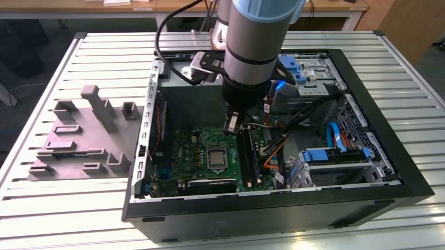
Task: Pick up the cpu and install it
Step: 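Install the first cpu locking lever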
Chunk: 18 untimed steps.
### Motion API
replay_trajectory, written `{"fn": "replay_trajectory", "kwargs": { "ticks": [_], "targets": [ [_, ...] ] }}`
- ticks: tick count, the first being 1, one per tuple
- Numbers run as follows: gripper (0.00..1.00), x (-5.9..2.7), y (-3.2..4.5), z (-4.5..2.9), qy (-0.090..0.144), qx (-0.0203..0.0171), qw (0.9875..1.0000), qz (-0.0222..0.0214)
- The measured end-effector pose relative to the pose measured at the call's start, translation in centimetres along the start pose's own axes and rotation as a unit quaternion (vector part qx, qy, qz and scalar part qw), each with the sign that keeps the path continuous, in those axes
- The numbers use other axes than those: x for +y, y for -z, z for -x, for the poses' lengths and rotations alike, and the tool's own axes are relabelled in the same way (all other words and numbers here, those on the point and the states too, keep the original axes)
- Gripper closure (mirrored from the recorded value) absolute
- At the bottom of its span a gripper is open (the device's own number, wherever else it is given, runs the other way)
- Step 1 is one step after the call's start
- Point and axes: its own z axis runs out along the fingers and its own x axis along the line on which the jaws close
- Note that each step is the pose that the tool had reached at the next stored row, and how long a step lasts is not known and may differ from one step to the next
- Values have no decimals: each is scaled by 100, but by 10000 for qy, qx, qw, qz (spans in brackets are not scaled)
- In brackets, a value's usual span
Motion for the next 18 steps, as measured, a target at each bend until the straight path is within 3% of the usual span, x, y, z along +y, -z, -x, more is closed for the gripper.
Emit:
{"fn": "replay_trajectory", "kwargs": {
  "ticks": [7, 18],
  "targets": [
    [89, -13, -3, -42, 144, 9, 9999, 2],
    [89, -13, -3, -44, 150, 10, 9999, 2]
  ]
}}
